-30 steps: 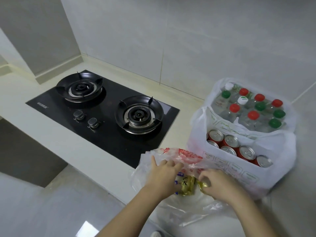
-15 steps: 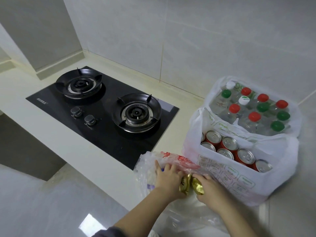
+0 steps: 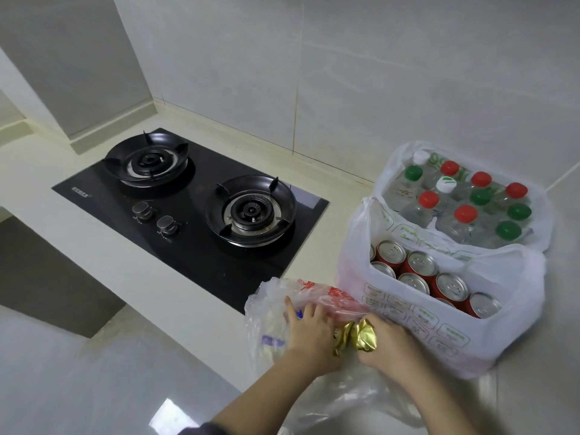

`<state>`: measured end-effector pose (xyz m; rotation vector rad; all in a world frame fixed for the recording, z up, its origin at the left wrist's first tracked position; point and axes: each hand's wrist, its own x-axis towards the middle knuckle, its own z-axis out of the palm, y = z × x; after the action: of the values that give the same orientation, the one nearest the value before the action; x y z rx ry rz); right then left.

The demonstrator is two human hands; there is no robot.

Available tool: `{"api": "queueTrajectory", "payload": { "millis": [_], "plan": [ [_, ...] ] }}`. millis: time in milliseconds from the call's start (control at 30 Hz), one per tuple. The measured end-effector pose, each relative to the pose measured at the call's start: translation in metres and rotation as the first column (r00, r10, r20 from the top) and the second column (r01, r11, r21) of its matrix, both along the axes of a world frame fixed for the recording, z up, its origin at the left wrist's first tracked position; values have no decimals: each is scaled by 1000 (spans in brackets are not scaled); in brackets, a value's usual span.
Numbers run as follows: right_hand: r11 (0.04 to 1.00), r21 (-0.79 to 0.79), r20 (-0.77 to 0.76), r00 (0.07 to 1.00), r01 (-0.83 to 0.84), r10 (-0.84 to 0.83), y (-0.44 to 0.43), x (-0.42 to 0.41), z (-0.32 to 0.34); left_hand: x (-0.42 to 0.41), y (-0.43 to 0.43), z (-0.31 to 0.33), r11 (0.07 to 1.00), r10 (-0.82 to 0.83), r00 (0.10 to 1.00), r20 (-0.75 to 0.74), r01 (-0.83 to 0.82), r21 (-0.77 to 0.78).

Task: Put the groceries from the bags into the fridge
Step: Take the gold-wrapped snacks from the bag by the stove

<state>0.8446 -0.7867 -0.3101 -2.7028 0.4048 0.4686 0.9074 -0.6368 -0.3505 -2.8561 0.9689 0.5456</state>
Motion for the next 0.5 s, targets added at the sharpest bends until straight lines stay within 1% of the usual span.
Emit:
{"api": "queueTrajectory", "payload": {
  "millis": [67,133,233,367,433,500],
  "plan": [
    [998,48,-25,998,-48,49,-3,0,-3,-1,3,2,999,-38,999,5,38,17],
    [996,58,-36,997,-72,74,-4,-1,-6,-2,7,5,998,-63,998,13,63,21],
    [992,95,-37,995,-86,90,-4,-4,-12,-4,13,4,997,-76,997,-11,76,-11],
    [986,93,-62,988,-137,143,-5,-10,-20,-6,9,-3,995,-42,997,-65,36,-92],
    [984,88,-82,983,-155,163,-5,-11,-19,-6,6,-8,994,-36,998,-60,30,-107],
    [983,103,-95,983,-150,160,-6,-9,-19,-5,6,-12,994,-21,996,-86,12,-107]
  ]
}}
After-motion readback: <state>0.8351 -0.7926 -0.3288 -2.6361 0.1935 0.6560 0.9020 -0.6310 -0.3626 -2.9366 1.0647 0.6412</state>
